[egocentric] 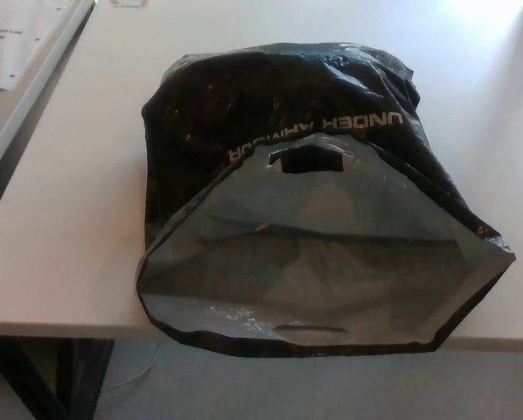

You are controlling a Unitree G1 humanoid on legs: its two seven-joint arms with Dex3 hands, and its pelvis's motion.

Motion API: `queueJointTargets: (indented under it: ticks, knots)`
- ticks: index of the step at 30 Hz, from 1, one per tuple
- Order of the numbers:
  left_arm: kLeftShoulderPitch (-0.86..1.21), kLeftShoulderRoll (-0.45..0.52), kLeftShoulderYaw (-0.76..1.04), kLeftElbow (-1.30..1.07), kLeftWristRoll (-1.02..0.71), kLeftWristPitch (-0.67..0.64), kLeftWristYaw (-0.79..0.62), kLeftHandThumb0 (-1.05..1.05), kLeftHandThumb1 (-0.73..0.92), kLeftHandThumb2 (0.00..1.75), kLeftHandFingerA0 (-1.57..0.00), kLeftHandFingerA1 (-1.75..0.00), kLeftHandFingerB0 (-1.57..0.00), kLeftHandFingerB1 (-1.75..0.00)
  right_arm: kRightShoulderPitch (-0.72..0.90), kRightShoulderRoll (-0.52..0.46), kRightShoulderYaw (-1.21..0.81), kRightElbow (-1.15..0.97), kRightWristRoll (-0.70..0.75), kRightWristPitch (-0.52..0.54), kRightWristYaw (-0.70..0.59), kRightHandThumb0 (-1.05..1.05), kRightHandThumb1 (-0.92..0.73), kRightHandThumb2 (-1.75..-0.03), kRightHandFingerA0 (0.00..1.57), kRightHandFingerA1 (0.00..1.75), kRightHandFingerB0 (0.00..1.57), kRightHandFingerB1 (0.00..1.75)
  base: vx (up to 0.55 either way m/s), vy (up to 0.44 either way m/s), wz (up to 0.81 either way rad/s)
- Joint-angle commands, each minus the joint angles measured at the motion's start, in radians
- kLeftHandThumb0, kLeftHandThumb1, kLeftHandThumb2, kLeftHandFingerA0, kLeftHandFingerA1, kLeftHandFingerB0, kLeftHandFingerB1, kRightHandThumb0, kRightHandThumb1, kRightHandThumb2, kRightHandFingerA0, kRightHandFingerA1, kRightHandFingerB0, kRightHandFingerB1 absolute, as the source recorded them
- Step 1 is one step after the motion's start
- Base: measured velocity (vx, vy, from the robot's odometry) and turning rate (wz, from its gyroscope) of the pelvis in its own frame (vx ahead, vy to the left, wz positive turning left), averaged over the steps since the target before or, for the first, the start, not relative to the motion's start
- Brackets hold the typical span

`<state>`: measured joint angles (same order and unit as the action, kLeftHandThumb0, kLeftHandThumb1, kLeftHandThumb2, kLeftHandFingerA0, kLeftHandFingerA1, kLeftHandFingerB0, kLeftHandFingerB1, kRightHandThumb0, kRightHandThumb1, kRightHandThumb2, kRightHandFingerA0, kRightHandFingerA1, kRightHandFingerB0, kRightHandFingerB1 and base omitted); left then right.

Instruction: A plastic bag is kept infront of the robot in the middle of the desk and the robot uses both its hands to grab it from the top and lifts it up and then releases it.

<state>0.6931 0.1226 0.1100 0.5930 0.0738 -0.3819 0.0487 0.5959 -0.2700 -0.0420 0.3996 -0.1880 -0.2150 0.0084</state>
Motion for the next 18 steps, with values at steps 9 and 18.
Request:
queueJointTargets:
  ticks: [9,18]
  knots:
    - [0.213,-0.093,0.170,-0.302,0.036,-0.704,0.124,-0.17,0.49,0.55,-0.34,-0.36,-0.17,-0.28,0.247,-0.145,-0.096,-0.461,0.010,-0.366,0.056,-0.52,-0.36,-0.66,0.31,0.44,0.24,0.38,0.00,0.000,0.00]
    - [0.103,-0.100,0.295,-0.383,0.103,-0.760,0.162,-0.16,0.49,0.56,-0.26,-0.32,-0.11,-0.25,0.068,-0.132,-0.173,-0.609,0.053,-0.307,0.021,-0.63,-0.38,-0.71,0.31,0.43,0.17,0.36,0.00,0.000,0.00]
